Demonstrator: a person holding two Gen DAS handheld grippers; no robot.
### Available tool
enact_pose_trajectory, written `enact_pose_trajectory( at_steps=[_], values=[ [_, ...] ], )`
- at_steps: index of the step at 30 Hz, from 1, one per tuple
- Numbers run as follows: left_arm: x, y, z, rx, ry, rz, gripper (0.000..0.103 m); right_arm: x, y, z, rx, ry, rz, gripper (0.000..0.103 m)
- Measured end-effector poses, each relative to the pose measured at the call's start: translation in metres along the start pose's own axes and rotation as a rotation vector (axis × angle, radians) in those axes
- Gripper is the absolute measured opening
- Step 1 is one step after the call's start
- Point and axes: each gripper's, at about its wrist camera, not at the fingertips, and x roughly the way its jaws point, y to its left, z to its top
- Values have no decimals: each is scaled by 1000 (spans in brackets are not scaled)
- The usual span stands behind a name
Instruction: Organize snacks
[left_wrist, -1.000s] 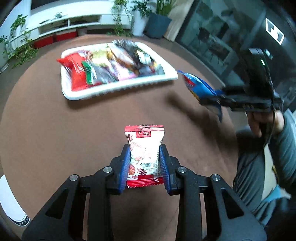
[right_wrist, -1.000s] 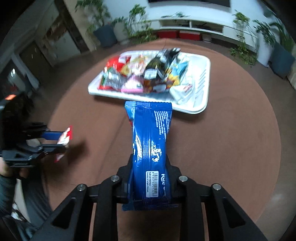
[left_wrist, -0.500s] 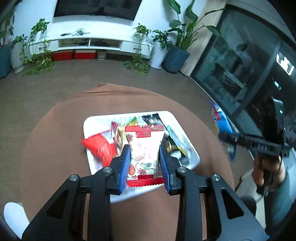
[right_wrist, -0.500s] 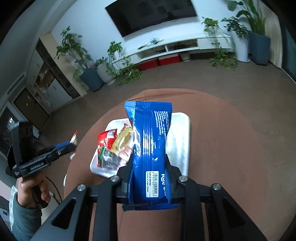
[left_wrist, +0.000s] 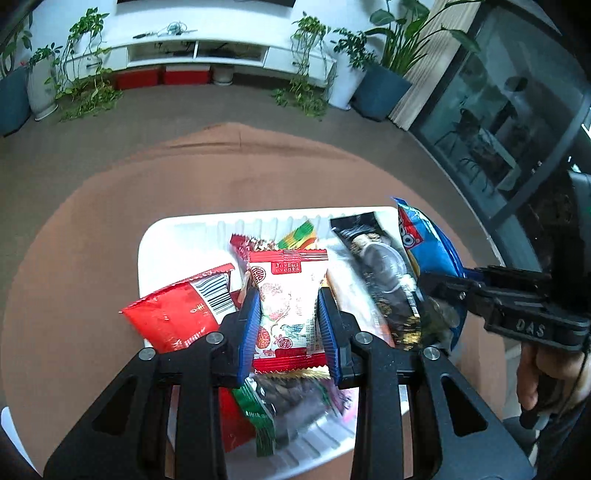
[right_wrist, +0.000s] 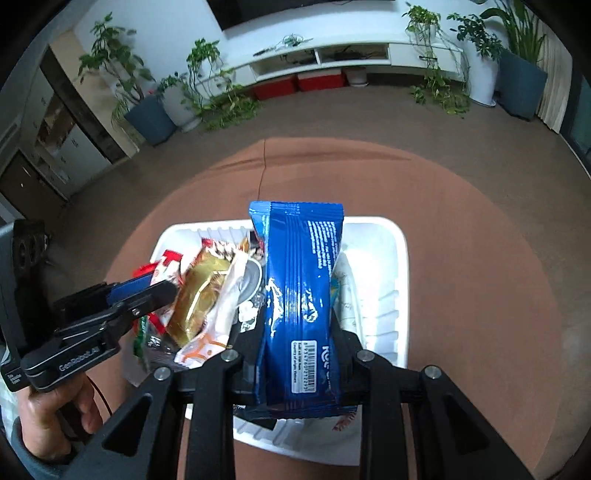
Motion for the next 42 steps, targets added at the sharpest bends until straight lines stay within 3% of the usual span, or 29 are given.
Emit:
enact_pose_trajectory(
  at_steps=[13, 18, 24, 31, 33, 36, 38, 42],
  values=[
    [52, -12, 3, 29, 12, 53, 33, 19, -9, -5, 15, 0, -31, 32],
    [49, -19, -2, 37, -1, 62, 47, 14, -7, -6, 17, -12, -29, 37],
    [29, -25, -5, 72, -25, 83, 62, 4, -3, -8, 5, -35, -34, 53],
    [4, -34, -14, 72, -83, 118, 76, -10, 0, -12, 1, -57, -33, 57],
    [-9, -34, -17, 64, -109, 133, 89, -20, 1, -15, 8, -73, -24, 59],
    [-36, -38, -27, 49, -181, 142, 103, -42, 3, -24, 12, -130, 1, 68],
    [-59, -43, -39, 61, -250, 151, 103, -58, 7, -32, 6, -176, 21, 74],
    [-105, -63, -65, 76, -353, 188, 103, -104, 22, -62, -45, -356, 58, 84]
  ],
)
